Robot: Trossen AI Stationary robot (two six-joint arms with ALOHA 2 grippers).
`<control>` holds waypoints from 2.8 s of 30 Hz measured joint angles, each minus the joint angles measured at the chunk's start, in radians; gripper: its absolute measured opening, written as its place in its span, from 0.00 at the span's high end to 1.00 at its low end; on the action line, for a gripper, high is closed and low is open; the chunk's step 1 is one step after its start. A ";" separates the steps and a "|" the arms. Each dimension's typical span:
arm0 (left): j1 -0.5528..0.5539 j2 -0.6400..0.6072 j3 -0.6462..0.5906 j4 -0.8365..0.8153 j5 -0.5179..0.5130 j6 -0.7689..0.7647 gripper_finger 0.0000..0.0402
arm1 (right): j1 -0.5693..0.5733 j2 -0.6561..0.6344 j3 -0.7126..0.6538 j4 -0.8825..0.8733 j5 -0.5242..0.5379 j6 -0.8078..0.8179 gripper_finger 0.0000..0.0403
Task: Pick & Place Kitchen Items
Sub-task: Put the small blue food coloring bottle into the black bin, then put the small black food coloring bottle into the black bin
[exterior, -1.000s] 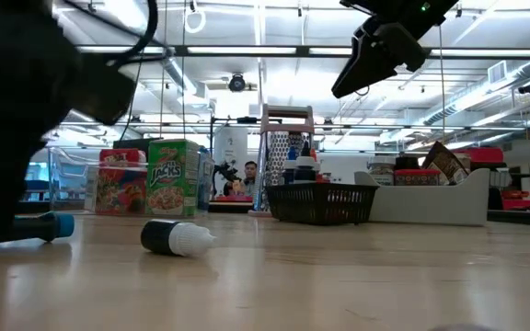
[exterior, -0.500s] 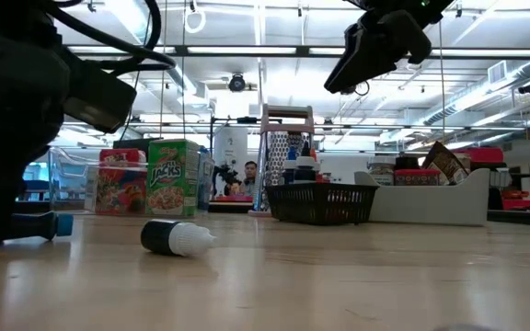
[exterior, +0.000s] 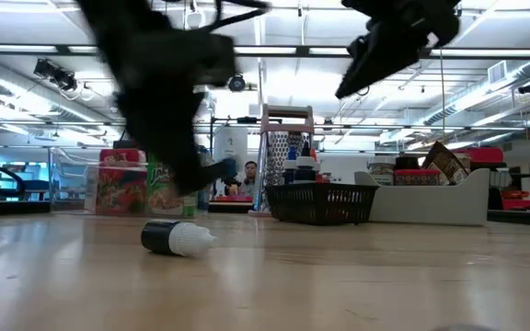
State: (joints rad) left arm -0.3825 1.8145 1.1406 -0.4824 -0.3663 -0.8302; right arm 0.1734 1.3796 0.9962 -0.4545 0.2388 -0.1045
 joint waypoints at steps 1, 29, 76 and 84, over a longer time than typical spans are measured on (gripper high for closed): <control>0.023 0.000 0.007 0.032 -0.019 0.055 0.83 | 0.000 0.000 0.000 -0.027 -0.006 0.020 0.63; 0.402 0.103 0.032 0.664 0.220 0.795 0.83 | 0.040 0.000 -0.153 -0.192 -0.074 0.578 0.63; 0.028 -0.514 0.031 0.073 -0.316 0.679 0.61 | 0.025 0.073 -0.153 0.642 -0.095 0.009 0.63; -0.091 -0.534 0.030 0.025 -0.446 0.649 0.61 | 0.063 0.251 -0.153 0.838 -0.215 0.021 0.57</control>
State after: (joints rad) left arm -0.4735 1.2800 1.1709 -0.4570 -0.8119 -0.1807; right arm 0.2361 1.6301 0.8429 0.3836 0.0234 -0.0834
